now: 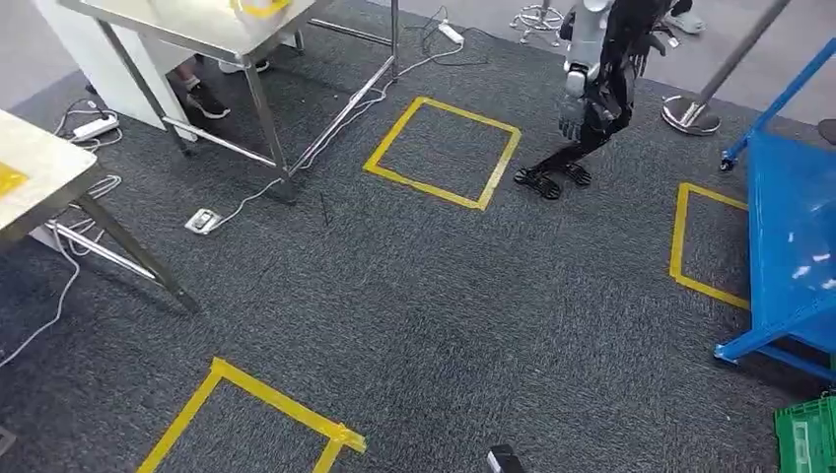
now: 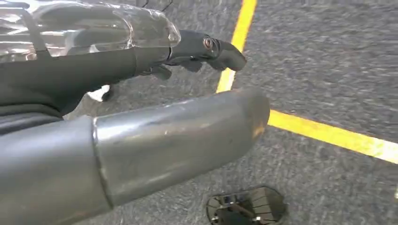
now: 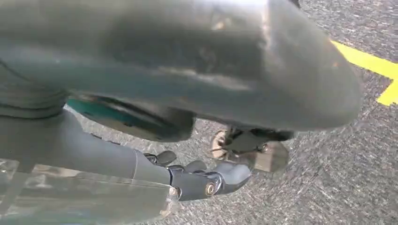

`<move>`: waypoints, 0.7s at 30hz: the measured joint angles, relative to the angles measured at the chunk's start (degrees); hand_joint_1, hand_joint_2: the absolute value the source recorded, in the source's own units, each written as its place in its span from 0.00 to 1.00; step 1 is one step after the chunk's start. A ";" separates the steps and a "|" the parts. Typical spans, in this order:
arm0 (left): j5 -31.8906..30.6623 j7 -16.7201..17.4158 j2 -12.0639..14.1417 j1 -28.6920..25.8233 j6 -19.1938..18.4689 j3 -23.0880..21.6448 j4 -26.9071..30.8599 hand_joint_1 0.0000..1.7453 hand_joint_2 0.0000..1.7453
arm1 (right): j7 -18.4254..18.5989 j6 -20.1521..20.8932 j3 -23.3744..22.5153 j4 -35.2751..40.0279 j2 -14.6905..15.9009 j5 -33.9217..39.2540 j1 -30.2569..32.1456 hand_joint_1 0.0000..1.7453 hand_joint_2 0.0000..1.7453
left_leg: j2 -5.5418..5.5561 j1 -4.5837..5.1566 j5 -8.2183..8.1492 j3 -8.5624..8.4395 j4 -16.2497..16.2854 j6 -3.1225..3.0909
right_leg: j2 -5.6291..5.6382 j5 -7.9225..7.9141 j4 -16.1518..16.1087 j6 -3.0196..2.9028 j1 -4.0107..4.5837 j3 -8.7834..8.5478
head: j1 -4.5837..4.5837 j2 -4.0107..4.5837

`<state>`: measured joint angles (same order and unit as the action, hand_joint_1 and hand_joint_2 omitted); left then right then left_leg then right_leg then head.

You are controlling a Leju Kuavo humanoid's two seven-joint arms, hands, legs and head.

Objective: Take the parts from the cabinet and place them on the table.

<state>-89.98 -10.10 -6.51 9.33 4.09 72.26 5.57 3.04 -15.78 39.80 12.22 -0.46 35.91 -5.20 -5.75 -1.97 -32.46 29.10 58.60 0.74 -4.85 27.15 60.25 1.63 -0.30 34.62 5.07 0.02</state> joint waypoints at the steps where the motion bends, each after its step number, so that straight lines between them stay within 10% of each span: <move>1: 0.00 0.00 -0.04 0.02 0.00 -0.13 0.00 0.00 0.00 | 0.00 -0.02 0.02 0.00 0.02 0.00 -0.16 0.00 0.00 | -0.46 0.26 -0.20 -0.28 0.00 0.39 | -0.14 0.26 -1.20 -0.73 0.49 -0.35 | 0.22 0.00; 5: 0.00 -0.02 -0.24 0.08 0.00 -0.44 0.00 0.00 0.00 | 0.00 -0.04 0.09 -0.04 0.11 0.02 0.15 0.00 0.00 | -2.23 0.09 -0.82 -1.53 -1.36 1.84 | 1.99 0.21 -2.61 -2.30 0.25 -0.97 | -0.31 0.00; 6: -0.02 -0.04 -0.22 0.18 0.00 -0.52 0.00 0.00 0.00 | 0.02 -0.07 0.13 -0.04 0.13 0.02 0.31 0.00 0.00 | 3.29 -0.23 -1.75 -1.52 0.07 1.79 | 2.40 0.14 -3.13 -2.61 0.31 -1.49 | -1.05 0.00; 7: 0.00 -0.11 -0.26 0.13 0.00 -0.65 0.00 0.00 0.00 | 0.07 -0.07 0.13 -0.09 0.26 -0.02 0.08 0.00 0.00 | 5.18 -0.09 -3.21 -0.09 2.98 1.50 | 2.84 0.13 -3.24 -3.07 0.36 -1.75 | -1.27 0.00; 10: -0.02 -0.02 -0.28 -0.33 -0.04 -0.90 -0.04 0.00 0.00 | 0.07 0.04 0.20 -0.09 0.09 0.00 -0.50 0.00 0.00 | 6.21 0.44 -7.23 7.61 15.87 1.18 | 5.63 0.54 -3.24 -3.90 0.87 -2.16 | -2.45 0.00; 12: -0.02 -0.04 -0.24 -0.43 -0.04 -0.90 -0.04 0.00 0.00 | 0.07 0.07 0.22 -0.13 0.07 0.02 -0.23 0.00 0.00 | 6.14 0.63 -3.69 8.68 14.44 0.96 | 7.50 0.99 -3.12 -3.98 1.12 -2.90 | -2.54 0.00; 14: -0.02 -0.20 -0.22 -0.38 -0.04 -0.96 -0.04 0.00 0.00 | 0.07 0.04 0.26 -0.15 0.09 0.04 -0.05 0.00 0.00 | 7.61 0.62 3.00 5.87 5.62 0.54 | 9.25 1.76 -2.68 -3.68 1.10 -3.77 | -2.58 0.00; 16: -0.02 -0.20 -0.15 -0.40 -0.09 -0.98 -0.04 0.00 0.00 | 0.07 0.09 0.24 -0.15 0.02 0.09 -0.31 0.00 0.00 | 12.89 0.15 3.60 4.46 1.78 0.29 | 10.68 2.56 -1.85 -2.95 1.17 -3.59 | -2.89 0.00; 20: -0.02 -0.20 -0.20 -0.35 -0.15 -1.03 -0.04 0.00 0.00 | 0.09 0.24 0.28 -0.20 0.02 0.11 -0.31 0.00 0.00 | 9.42 0.25 2.90 3.06 -0.03 -0.40 | 13.75 2.43 -2.26 -1.62 0.44 -2.83 | -2.91 0.00; 21: 0.00 -0.20 -0.15 -0.31 -0.15 -1.03 0.00 0.00 0.00 | 0.09 0.20 0.31 -0.22 0.09 0.11 -0.11 0.00 0.00 | 8.49 0.23 2.94 2.48 -0.52 -0.59 | 10.63 2.97 -1.43 -1.42 0.68 -2.76 | -2.55 0.00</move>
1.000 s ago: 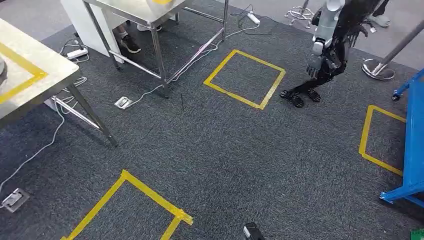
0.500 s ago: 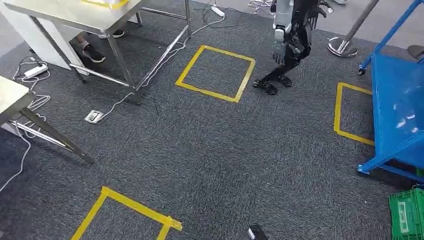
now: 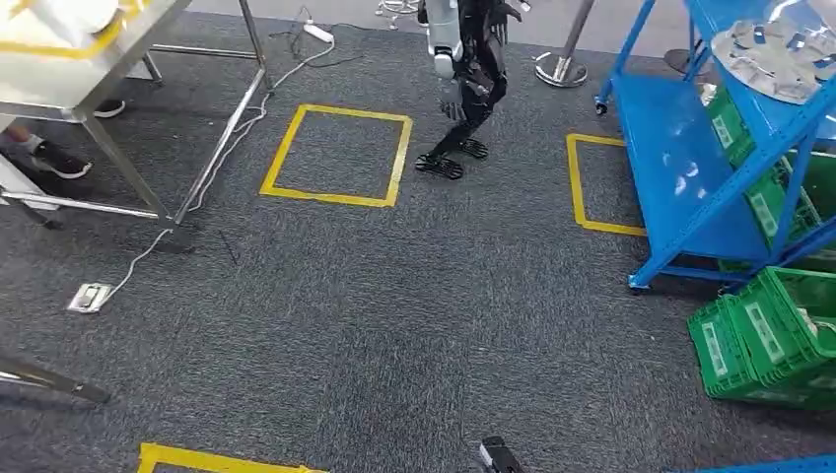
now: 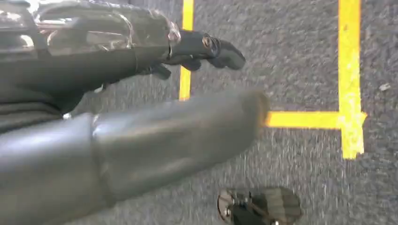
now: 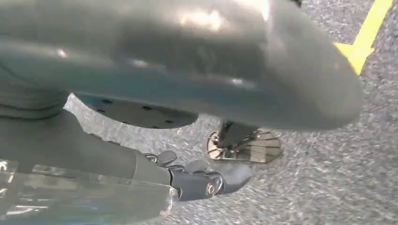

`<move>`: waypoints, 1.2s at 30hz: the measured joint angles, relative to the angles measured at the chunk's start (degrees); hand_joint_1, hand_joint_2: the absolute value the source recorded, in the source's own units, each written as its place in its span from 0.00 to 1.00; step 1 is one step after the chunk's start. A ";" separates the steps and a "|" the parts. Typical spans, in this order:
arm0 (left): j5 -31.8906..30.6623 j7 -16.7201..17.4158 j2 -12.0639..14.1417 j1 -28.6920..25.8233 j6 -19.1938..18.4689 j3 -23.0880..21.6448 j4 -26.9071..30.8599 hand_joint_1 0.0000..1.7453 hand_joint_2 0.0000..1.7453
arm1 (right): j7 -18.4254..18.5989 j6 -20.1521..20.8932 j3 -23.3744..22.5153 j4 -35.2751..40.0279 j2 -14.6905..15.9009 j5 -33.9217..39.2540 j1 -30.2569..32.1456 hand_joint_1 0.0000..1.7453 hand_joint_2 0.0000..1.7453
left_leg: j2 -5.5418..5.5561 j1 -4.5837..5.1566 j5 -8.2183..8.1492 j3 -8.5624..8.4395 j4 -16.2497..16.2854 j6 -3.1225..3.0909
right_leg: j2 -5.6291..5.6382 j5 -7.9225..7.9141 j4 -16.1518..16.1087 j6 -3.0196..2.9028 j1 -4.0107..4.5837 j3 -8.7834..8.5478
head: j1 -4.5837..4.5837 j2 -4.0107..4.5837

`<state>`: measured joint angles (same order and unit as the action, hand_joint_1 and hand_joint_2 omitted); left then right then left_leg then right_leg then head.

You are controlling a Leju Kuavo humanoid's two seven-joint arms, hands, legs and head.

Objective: Take the parts from the cabinet and place them on the table.

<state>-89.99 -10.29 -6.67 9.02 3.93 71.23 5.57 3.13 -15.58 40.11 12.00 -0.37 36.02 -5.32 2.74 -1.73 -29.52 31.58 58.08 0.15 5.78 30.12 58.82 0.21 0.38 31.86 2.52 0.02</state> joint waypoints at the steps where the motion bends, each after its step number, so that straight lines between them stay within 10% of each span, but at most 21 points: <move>1: 0.00 0.02 0.00 -0.05 -0.02 0.00 0.00 0.00 0.00 | 0.00 0.00 0.02 0.02 -0.04 -0.02 -0.09 0.00 0.00 | -1.14 0.14 -0.19 -0.55 -0.35 -0.38 | -3.10 1.41 2.49 0.45 -0.02 1.30 | 1.09 0.00; 3: 0.00 0.07 0.09 -0.22 -0.02 0.00 0.00 0.00 0.00 | 0.00 0.00 0.02 0.02 -0.11 0.00 -0.60 0.00 0.00 | -3.68 0.44 -0.71 -1.10 -0.38 -0.69 | -5.12 5.13 11.27 1.20 -0.56 6.30 | 1.51 0.00; 5: 0.00 0.26 0.17 -0.14 -0.02 -0.09 0.00 0.00 0.00 | 0.00 0.00 0.04 0.04 -0.13 0.02 -0.46 0.00 0.00 | -5.69 0.54 -1.33 -1.59 -0.37 -0.59 | -5.58 5.65 16.06 1.60 -1.04 9.49 | 1.55 0.00; 8: -0.02 0.24 0.13 0.12 -0.02 -0.26 0.00 0.00 0.00 | 0.00 -0.04 0.13 0.02 -0.11 0.24 0.28 0.00 0.00 | -7.47 0.47 -2.33 -2.90 -0.38 -0.14 | -6.54 -1.69 6.80 1.50 -1.29 5.50 | 1.92 0.00; 9: 0.00 0.17 0.11 0.22 -0.02 -0.26 0.00 0.00 0.00 | 0.00 -0.17 0.22 0.02 -0.07 0.28 0.28 0.00 0.00 | -7.87 0.50 -2.67 -3.30 -0.44 0.08 | -8.62 -4.15 1.86 1.12 -1.10 3.27 | 2.22 0.00; 10: -0.02 0.09 0.09 0.29 -0.02 -0.28 0.00 0.00 0.00 | 0.00 -0.20 0.46 0.00 -0.04 0.33 0.02 0.00 0.00 | -8.41 0.76 -2.97 -3.29 -0.47 0.50 | -10.27 -2.73 0.94 0.86 -0.18 2.44 | 2.14 0.00; 14: 0.00 0.02 -0.20 0.49 -0.07 -0.28 0.02 0.00 0.00 | -0.04 -0.28 0.68 -0.04 0.15 0.44 0.18 0.00 0.00 | -10.41 0.67 -3.32 -4.26 -1.18 1.86 | -8.60 -2.39 -0.81 -0.94 0.34 2.26 | 1.90 0.00; 16: -0.02 0.02 -0.18 0.61 -0.09 -0.31 0.00 0.00 0.00 | -0.20 -0.37 0.81 -0.09 0.28 0.55 0.32 0.00 0.00 | -3.72 0.15 -5.10 -3.63 1.07 1.98 | -7.71 -2.80 -2.15 -1.42 -0.28 0.94 | 1.50 0.00; 17: -0.02 0.07 -0.24 0.56 -0.09 -0.33 -0.02 0.00 0.00 | -0.20 -0.37 0.85 -0.09 0.35 0.61 0.02 0.00 0.00 | -2.28 0.24 -6.84 -1.65 4.82 1.87 | -7.11 -2.85 -2.27 -1.83 -0.24 0.78 | 1.29 0.00; 20: -0.02 0.37 -0.13 0.27 -0.11 -0.33 -0.04 0.00 0.00 | -0.22 -0.24 0.92 -0.07 0.13 0.79 -0.46 0.00 0.00 | -2.04 0.36 -9.99 5.67 16.22 1.68 | -4.51 -2.41 -2.21 -2.40 0.13 0.36 | 0.15 0.00; 23: -0.02 0.35 -0.11 0.27 -0.11 -0.33 -0.02 0.00 0.00 | -0.20 -0.24 0.96 -0.09 0.17 0.94 -0.05 0.00 0.00 | -1.88 0.34 -2.16 4.41 8.91 1.36 | -1.91 -1.63 -2.01 -2.16 0.22 -0.94 | -0.11 0.00; 25: -0.02 0.37 0.02 0.25 -0.11 -0.35 0.00 0.00 0.00 | -0.22 -0.24 0.94 -0.09 0.13 0.94 -0.14 0.00 0.00 | 3.92 -0.03 0.67 2.09 2.53 1.04 | -0.65 -0.86 -1.46 -1.60 0.10 -1.08 | -0.40 0.00; 30: 0.00 0.35 0.00 0.26 -0.13 -0.35 -0.02 0.00 0.00 | -0.20 -0.22 0.96 -0.09 0.20 0.98 -0.23 0.00 0.00 | 0.33 -0.10 0.04 0.65 0.19 -0.05 | 2.22 -0.46 -1.02 0.10 -0.54 -0.10 | -0.55 0.00; 32: -0.02 0.35 0.00 0.12 -0.11 -0.35 0.00 0.00 0.00 | -0.17 -0.20 1.01 -0.09 0.17 1.03 -0.26 0.00 0.00 | -1.78 0.26 -0.26 -0.27 -0.33 -0.56 | -4.16 2.44 4.22 0.71 -0.32 2.42 | 1.20 0.00; 34: 0.00 0.35 0.15 -0.15 -0.13 -0.35 0.00 0.00 0.00 | -0.17 -0.09 1.01 -0.07 0.11 1.05 -0.68 0.00 0.00 | -4.22 0.65 -0.73 -0.61 -0.33 -0.83 | -5.35 6.05 12.98 1.15 -0.69 7.34 | 1.53 0.00; 36: -0.02 0.35 0.20 -0.07 -0.17 -0.35 0.00 0.00 0.00 | -0.11 -0.02 1.03 -0.09 0.09 1.14 -0.32 0.00 0.00 | -6.04 0.81 -1.24 -1.00 -0.32 -0.81 | -5.62 5.57 15.68 1.35 -0.95 9.11 | 1.53 0.00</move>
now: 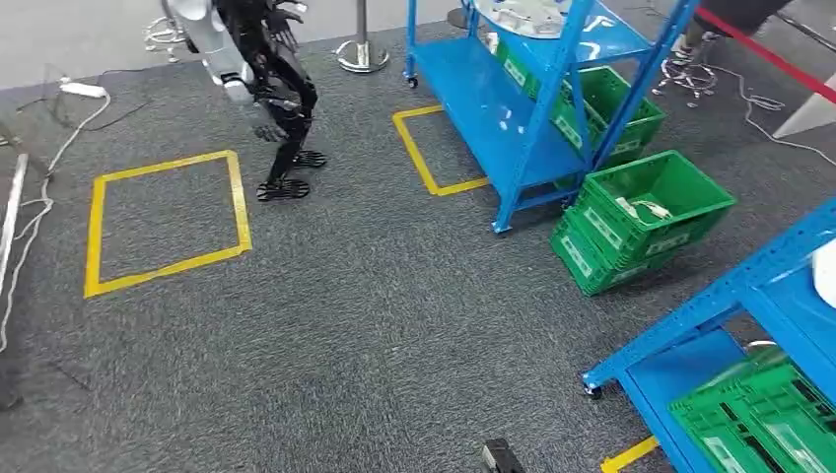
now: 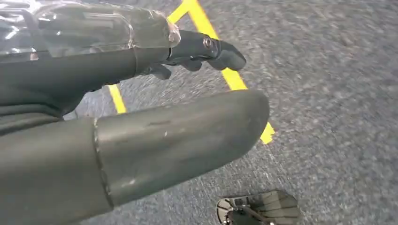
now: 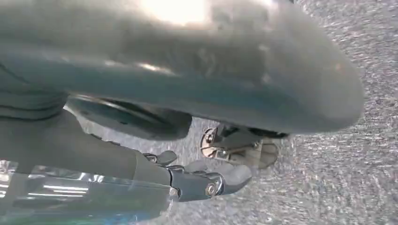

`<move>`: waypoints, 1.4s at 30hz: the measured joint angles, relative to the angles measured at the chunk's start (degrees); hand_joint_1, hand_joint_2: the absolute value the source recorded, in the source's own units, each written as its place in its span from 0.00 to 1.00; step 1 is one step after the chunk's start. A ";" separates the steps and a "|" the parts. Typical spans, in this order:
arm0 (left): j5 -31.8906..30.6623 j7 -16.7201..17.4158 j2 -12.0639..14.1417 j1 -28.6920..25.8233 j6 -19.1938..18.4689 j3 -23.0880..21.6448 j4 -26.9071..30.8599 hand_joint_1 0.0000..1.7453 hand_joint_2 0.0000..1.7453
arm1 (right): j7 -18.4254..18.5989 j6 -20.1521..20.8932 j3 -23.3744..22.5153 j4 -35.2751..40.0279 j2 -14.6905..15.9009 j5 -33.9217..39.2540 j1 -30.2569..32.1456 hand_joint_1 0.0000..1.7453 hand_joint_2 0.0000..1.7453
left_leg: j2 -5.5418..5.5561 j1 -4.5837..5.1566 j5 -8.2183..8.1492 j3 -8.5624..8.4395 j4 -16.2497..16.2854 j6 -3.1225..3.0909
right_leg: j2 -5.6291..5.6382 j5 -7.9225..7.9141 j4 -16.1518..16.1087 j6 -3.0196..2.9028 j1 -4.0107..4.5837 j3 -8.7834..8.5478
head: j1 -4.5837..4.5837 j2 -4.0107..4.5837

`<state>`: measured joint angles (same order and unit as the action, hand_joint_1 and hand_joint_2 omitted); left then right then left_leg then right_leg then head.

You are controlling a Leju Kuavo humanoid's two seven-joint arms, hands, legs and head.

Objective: Take the parts from the cabinet and place them on the table.

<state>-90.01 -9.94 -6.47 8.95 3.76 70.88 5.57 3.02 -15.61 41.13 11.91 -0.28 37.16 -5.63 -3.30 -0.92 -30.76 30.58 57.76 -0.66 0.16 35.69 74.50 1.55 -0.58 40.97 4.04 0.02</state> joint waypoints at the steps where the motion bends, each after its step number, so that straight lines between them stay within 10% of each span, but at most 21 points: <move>1: 0.00 -0.04 0.00 0.09 -0.04 0.00 0.00 0.00 0.00 | 0.02 0.00 0.00 0.00 0.00 0.00 0.35 0.00 0.00 | -0.66 0.02 -0.28 -0.31 0.00 0.07 | -0.13 -2.20 -2.42 -0.08 0.01 -1.10 | 0.07 0.00; 3: 0.00 -0.09 -0.07 0.27 -0.09 0.00 0.00 0.00 0.00 | 0.09 -0.11 0.05 0.00 0.02 0.06 0.60 0.00 0.00 | -1.74 0.01 -0.79 -1.08 -0.02 0.37 | -1.35 -7.54 -11.80 -0.68 0.18 -5.78 | 0.50 0.00; 4: 0.02 -0.11 -0.11 0.31 -0.09 0.00 0.00 0.00 0.00 | 0.09 -0.17 0.05 0.00 0.04 0.06 0.50 0.00 0.00 | -2.16 0.00 -1.01 -1.24 -0.11 0.52 | -3.90 -8.07 -15.49 -1.11 0.66 -7.52 | 0.64 0.00; 6: 0.00 -0.15 -0.20 0.33 -0.13 0.00 0.02 0.00 0.00 | 0.09 -0.17 0.05 0.00 0.07 0.09 0.06 0.00 0.00 | -2.97 0.28 -1.29 -1.34 -0.08 1.22 | -4.44 -7.15 -16.42 -1.76 1.41 -8.06 | 0.66 0.00; 9: 0.02 -0.24 -0.50 0.58 -0.17 0.02 0.00 0.00 0.00 | 0.11 -0.20 0.07 -0.02 0.11 0.15 0.49 0.00 0.00 | -4.09 -0.03 -1.95 -2.29 -0.44 2.22 | -2.77 -7.31 -17.50 -2.57 1.47 -8.88 | 0.26 0.00; 10: 0.00 -0.28 -0.46 0.63 -0.17 0.00 0.00 0.00 0.00 | 0.17 -0.20 0.07 -0.02 0.11 0.15 0.63 0.00 0.00 | 0.80 -0.33 -2.68 -2.28 0.57 2.35 | -2.50 -7.51 -18.10 -2.80 1.26 -9.32 | 0.27 0.00; 11: 0.00 -0.35 -0.48 0.58 -0.17 0.00 0.00 0.00 0.00 | 0.17 -0.24 0.07 -0.05 0.22 0.15 0.37 0.00 0.00 | 3.44 -0.35 -4.54 -0.70 3.66 2.21 | -1.87 -7.55 -18.23 -3.21 1.11 -9.53 | 0.02 0.00; 14: 0.00 -0.20 -0.42 0.03 -0.26 -0.02 -0.04 0.00 0.00 | 0.17 -0.17 0.05 0.00 0.02 0.15 -0.24 0.00 0.00 | 3.95 -0.30 -8.96 6.66 16.35 2.37 | 0.73 -7.28 -18.09 -3.65 1.20 -9.69 | -1.14 0.00; 17: 0.00 -0.24 -0.35 0.02 -0.26 -0.02 -0.04 0.00 0.00 | 0.17 -0.17 0.05 0.00 0.07 0.15 0.15 0.00 0.00 | 3.76 -0.40 -2.77 6.31 11.61 2.43 | 3.36 -6.58 -17.70 -3.30 1.02 -10.44 | -1.62 0.00; 19: 0.00 -0.26 -0.33 0.00 -0.24 -0.02 -0.02 0.00 0.00 | 0.17 -0.17 0.05 0.00 0.07 0.15 0.11 0.00 0.00 | 8.16 -0.90 1.96 3.28 3.19 2.52 | 4.90 -5.74 -16.86 -2.61 0.68 -10.64 | -1.88 0.00; 20: 0.00 -0.26 -0.35 -0.03 -0.26 -0.04 -0.02 0.00 0.00 | 0.17 -0.17 0.04 0.00 0.07 0.15 -0.15 0.00 0.00 | 10.58 -1.15 1.00 2.72 2.46 2.36 | 5.66 -5.26 -16.13 -2.09 0.91 -10.23 | -2.32 0.00; 24: 0.02 -0.15 -0.35 0.01 -0.33 -0.02 -0.02 0.00 0.00 | 0.17 -0.13 0.07 -0.02 0.07 0.17 -0.05 0.00 0.00 | 7.27 -0.82 0.47 1.90 1.46 1.02 | 9.07 -5.56 -16.47 -0.84 0.08 -9.33 | -2.01 0.00; 27: 0.02 -0.15 -0.37 -0.07 -0.37 -0.04 -0.02 0.00 0.00 | 0.26 -0.13 0.11 0.00 0.02 0.22 -0.23 0.00 0.00 | 3.84 -0.68 0.11 1.14 1.05 0.17 | 1.37 -1.50 -9.19 -0.08 0.41 -5.74 | -0.31 0.00; 30: 0.02 -0.13 -0.33 -0.16 -0.42 -0.04 -0.02 0.00 0.00 | 0.28 0.00 0.15 0.02 0.00 0.24 -0.23 0.00 0.00 | 0.35 -0.35 -0.59 0.80 1.07 0.06 | -0.02 1.47 0.92 0.31 0.02 0.16 | 0.04 0.00; 34: 0.02 -0.15 -0.44 0.31 -0.44 -0.04 -0.02 0.00 0.00 | 0.35 0.00 0.31 0.00 0.07 0.24 0.51 0.00 0.00 | -1.99 -0.24 -1.67 -0.80 1.02 0.56 | -2.23 -7.76 -13.42 -0.67 0.25 -6.76 | 0.77 0.00; 35: 0.02 -0.15 -0.52 0.35 -0.44 -0.04 -0.02 0.00 0.00 | 0.37 0.00 0.33 -0.02 0.07 0.24 0.36 0.00 0.00 | -2.54 -0.01 -1.92 -0.88 0.85 0.85 | -4.29 -6.34 -14.66 -0.98 0.98 -7.69 | 0.65 0.00; 39: 0.02 -0.15 -0.61 0.56 -0.44 -0.04 -0.02 0.00 0.00 | 0.39 -0.02 0.37 -0.02 0.09 0.24 0.53 0.00 0.00 | -4.41 0.00 -2.22 -2.01 0.26 2.01 | -2.81 -6.25 -16.05 -2.32 1.46 -8.10 | 0.33 0.00; 41: 0.02 -0.18 -0.66 0.73 -0.44 -0.04 -0.02 0.00 0.00 | 0.50 -0.09 0.40 -0.09 0.20 0.24 0.56 0.00 0.00 | 3.45 -0.51 -3.95 -1.25 2.33 2.45 | -2.01 -6.68 -17.16 -3.12 0.85 -9.09 | 0.00 0.00; 42: 0.02 -0.17 -0.66 0.61 -0.46 -0.07 -0.02 0.00 0.00 | 0.52 -0.09 0.37 -0.09 0.22 0.24 0.23 0.00 0.00 | 4.38 -0.46 -5.80 0.67 6.03 2.36 | -1.46 -6.69 -17.18 -3.33 0.81 -9.13 | -0.15 0.00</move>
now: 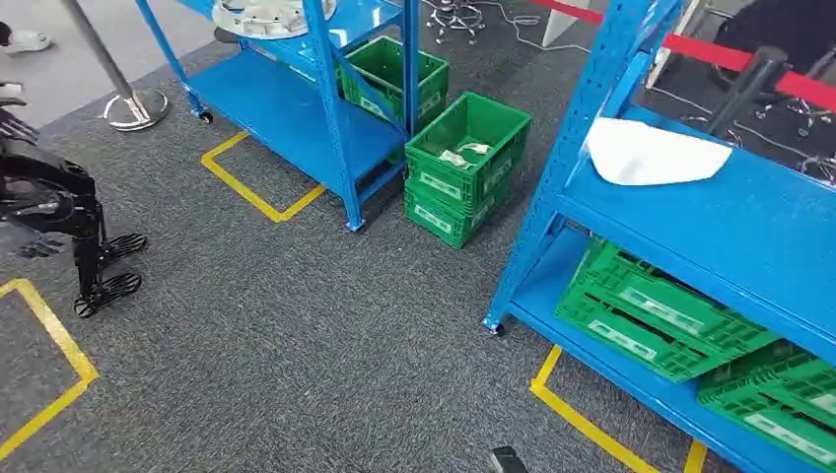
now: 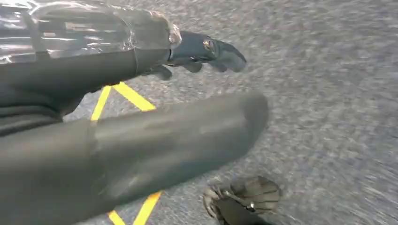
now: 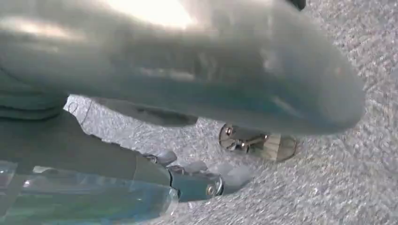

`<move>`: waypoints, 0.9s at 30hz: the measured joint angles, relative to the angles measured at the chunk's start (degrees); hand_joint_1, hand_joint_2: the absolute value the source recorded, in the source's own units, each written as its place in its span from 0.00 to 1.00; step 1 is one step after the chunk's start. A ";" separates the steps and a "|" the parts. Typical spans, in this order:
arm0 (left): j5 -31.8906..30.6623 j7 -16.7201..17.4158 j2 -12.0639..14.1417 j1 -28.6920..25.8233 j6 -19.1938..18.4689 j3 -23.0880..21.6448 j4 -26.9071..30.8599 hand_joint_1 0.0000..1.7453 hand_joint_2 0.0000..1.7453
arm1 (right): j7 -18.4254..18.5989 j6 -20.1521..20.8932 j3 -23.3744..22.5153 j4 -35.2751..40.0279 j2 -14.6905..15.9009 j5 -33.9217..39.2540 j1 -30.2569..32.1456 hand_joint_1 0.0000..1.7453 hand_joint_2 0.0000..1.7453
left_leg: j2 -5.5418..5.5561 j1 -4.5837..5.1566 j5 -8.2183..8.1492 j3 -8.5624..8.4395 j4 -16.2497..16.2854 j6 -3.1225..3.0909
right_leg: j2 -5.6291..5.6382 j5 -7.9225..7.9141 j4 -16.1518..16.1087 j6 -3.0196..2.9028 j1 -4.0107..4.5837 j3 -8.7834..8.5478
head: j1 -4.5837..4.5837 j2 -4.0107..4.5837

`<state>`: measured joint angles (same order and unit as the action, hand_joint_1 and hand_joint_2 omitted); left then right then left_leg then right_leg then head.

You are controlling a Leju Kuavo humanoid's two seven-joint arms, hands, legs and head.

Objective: Take the parts from the cabinet and place them on the table.

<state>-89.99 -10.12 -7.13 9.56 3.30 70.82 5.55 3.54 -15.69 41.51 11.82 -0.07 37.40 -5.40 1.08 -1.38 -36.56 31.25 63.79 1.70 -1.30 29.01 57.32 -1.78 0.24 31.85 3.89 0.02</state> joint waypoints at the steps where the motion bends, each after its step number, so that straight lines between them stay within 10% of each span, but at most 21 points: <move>1: 0.00 0.02 -0.02 -0.20 0.00 0.00 -0.02 0.00 0.00 | 0.00 0.02 0.00 0.00 -0.09 0.00 -0.26 0.00 0.00 | -0.05 0.07 -1.86 2.47 4.58 0.01 | 0.78 0.10 0.01 -0.16 0.04 -0.07 | -0.48 0.00; 3: 0.00 0.04 0.02 -0.47 0.00 0.00 -0.02 0.00 0.00 | 0.00 0.07 0.02 0.00 -0.22 0.00 -0.37 0.00 0.00 | -0.58 0.19 -3.32 7.14 11.71 0.05 | 2.54 0.32 0.06 -0.46 0.27 -0.37 | -1.18 0.00; 6: 0.00 0.04 0.13 -0.45 0.00 0.00 -0.02 0.00 0.00 | 0.02 0.07 0.02 -0.07 -0.15 0.00 -0.08 0.00 0.00 | -0.31 0.34 4.29 5.50 4.28 -0.50 | 5.19 0.91 0.19 -0.29 0.37 -1.35 | -1.66 0.00; 7: 0.00 0.02 0.20 -0.43 0.00 0.00 -0.02 0.00 0.00 | 0.02 0.07 0.02 -0.07 -0.17 0.00 -0.12 0.00 0.00 | 2.01 0.30 7.65 3.39 -1.23 -0.80 | 6.06 1.21 0.30 -0.14 0.34 -1.73 | -1.81 0.00; 8: 0.00 0.04 0.33 -0.46 0.00 0.00 -0.02 0.00 0.00 | 0.00 0.09 0.02 -0.07 -0.22 0.00 -0.09 0.00 0.00 | 5.83 0.00 7.24 2.53 -2.93 -1.32 | 6.68 1.41 0.30 0.05 0.06 -1.52 | -1.81 0.00; 9: 0.00 0.04 0.37 -0.49 0.00 -0.02 -0.02 0.00 0.00 | 0.02 0.07 0.02 -0.09 -0.33 0.00 -0.38 0.00 0.00 | 6.59 -0.15 7.18 1.79 -4.55 -1.32 | 7.50 1.71 0.74 0.54 0.20 -1.43 | -1.84 0.00; 12: 0.00 0.09 0.35 -0.47 -0.02 0.00 -0.02 0.00 0.00 | 0.04 0.11 0.07 -0.07 -0.46 0.00 -0.39 0.00 0.00 | 3.86 0.49 6.77 1.23 -5.11 -1.74 | 10.20 1.25 0.00 1.83 -0.66 -0.88 | -1.97 0.00; 13: 0.00 0.09 0.24 -0.44 -0.02 0.02 -0.02 0.00 0.00 | 0.07 0.07 0.11 -0.11 -0.37 0.02 -0.36 0.00 0.00 | 2.62 -0.10 7.06 0.67 -6.06 -2.15 | 9.98 1.53 0.11 1.97 -0.54 -1.04 | -1.97 0.00; 14: 0.00 0.09 0.33 -0.36 0.00 0.02 0.02 0.00 0.00 | 0.04 0.09 0.15 -0.09 -0.44 0.00 -0.29 0.00 0.00 | 1.64 -0.03 7.04 0.06 -6.52 -2.28 | 6.26 2.23 1.15 2.38 -0.18 -0.56 | -1.68 0.00; 16: 0.00 0.09 0.31 -0.56 0.00 0.00 0.04 0.00 0.00 | 0.07 0.09 0.37 -0.07 -0.44 0.00 -0.75 0.00 0.00 | -0.96 0.16 6.62 -0.61 -6.80 -2.66 | 2.49 6.10 8.68 3.11 -0.38 3.54 | -0.42 0.00; 19: 0.00 0.09 0.33 -0.59 0.00 0.00 0.04 0.00 0.00 | 0.07 0.09 0.52 -0.07 -0.44 0.02 -0.47 0.00 0.00 | -4.27 0.17 5.71 -1.28 -6.75 -2.42 | 1.44 7.56 16.75 3.89 -0.97 8.58 | -0.28 0.00; 23: 0.00 0.09 0.22 -0.25 0.00 0.00 0.04 0.00 0.00 | 0.07 0.09 0.70 -0.09 -0.37 0.00 0.20 0.00 0.00 | -6.37 -0.03 4.46 -2.86 -6.82 -1.57 | -1.43 -1.96 1.55 3.63 -1.17 1.77 | 0.63 0.00; 24: -0.02 0.09 0.22 -0.17 0.00 -0.02 0.04 0.00 0.00 | 0.07 0.07 0.72 -0.09 -0.37 0.02 0.08 0.00 0.00 | -6.82 0.21 4.26 -2.88 -6.90 -1.27 | -3.37 -0.72 1.01 3.50 -0.44 1.20 | 0.77 0.00; 27: 0.00 0.09 0.24 -0.16 -0.02 0.00 0.04 0.00 0.00 | 0.07 0.09 0.72 -0.11 -0.35 0.02 0.15 0.00 0.00 | -8.13 0.29 3.91 -3.71 -7.28 -0.32 | -2.38 -0.29 0.46 2.25 -0.02 1.13 | 0.22 0.00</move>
<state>-89.99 -10.03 -6.89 9.40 3.28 70.82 5.60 3.61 -15.61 42.23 11.72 -0.42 37.42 -5.26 -7.04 -1.09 -32.65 27.54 56.51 1.38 -3.68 28.72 57.78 0.47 0.22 32.97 4.11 0.02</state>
